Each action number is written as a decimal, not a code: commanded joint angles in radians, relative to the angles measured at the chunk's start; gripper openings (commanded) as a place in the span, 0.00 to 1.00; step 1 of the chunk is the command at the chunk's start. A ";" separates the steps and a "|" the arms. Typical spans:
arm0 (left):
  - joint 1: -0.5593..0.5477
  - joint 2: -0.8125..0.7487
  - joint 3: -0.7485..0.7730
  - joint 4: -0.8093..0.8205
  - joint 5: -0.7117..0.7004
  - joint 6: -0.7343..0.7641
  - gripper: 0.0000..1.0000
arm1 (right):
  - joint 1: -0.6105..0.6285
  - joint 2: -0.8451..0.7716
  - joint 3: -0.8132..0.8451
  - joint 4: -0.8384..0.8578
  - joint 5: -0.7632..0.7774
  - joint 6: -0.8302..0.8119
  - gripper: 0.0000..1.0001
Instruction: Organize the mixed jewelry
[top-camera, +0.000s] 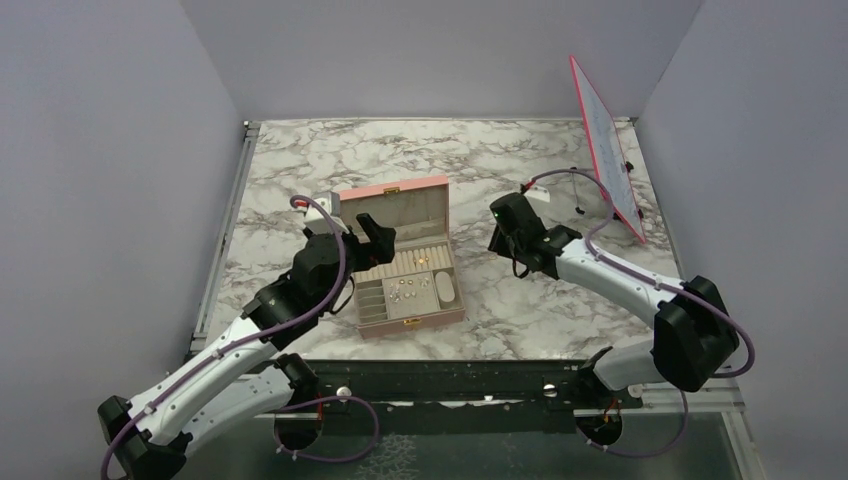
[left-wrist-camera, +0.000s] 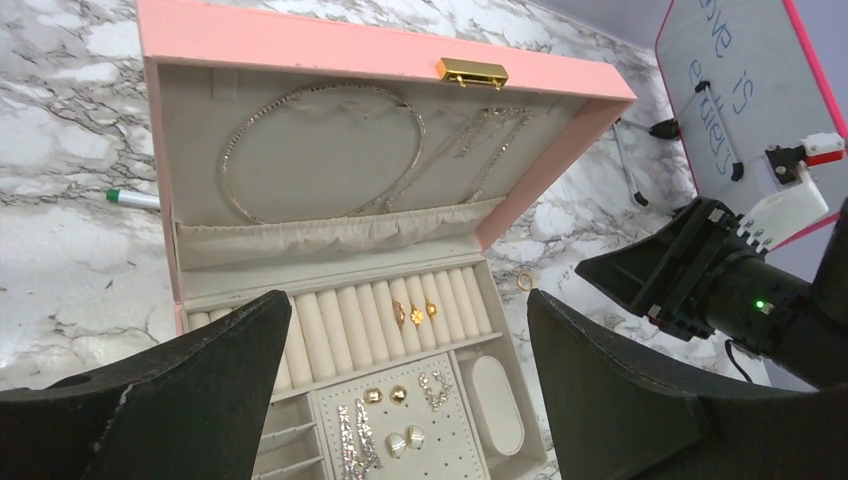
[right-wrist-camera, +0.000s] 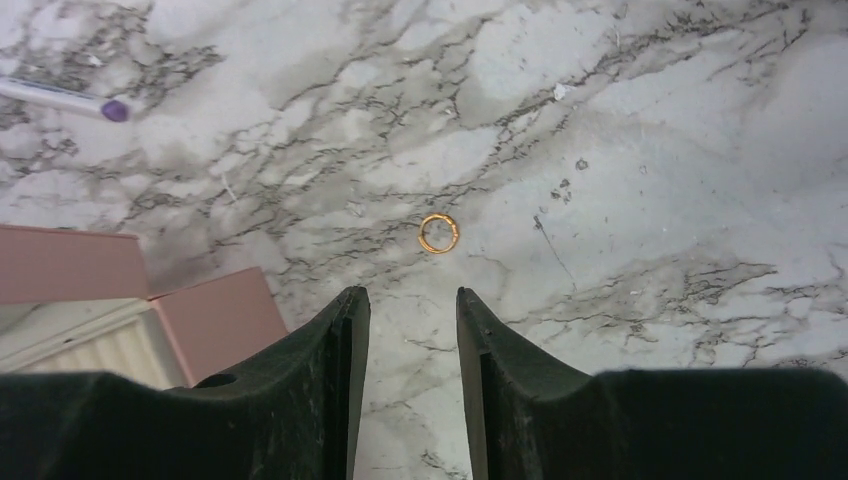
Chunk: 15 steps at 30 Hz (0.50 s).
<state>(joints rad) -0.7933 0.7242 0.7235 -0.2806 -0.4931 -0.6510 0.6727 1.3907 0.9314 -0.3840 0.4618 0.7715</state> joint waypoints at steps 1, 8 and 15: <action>0.003 0.020 0.028 0.008 0.046 -0.022 0.89 | -0.044 0.045 -0.036 0.049 -0.105 0.009 0.43; 0.003 0.053 0.036 0.018 0.059 -0.038 0.90 | -0.093 0.161 -0.025 0.113 -0.136 -0.094 0.39; 0.003 0.084 0.042 0.027 0.077 -0.045 0.90 | -0.142 0.243 -0.030 0.215 -0.207 -0.287 0.28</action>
<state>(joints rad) -0.7929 0.7967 0.7280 -0.2779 -0.4500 -0.6872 0.5480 1.6058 0.8997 -0.2520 0.3183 0.6186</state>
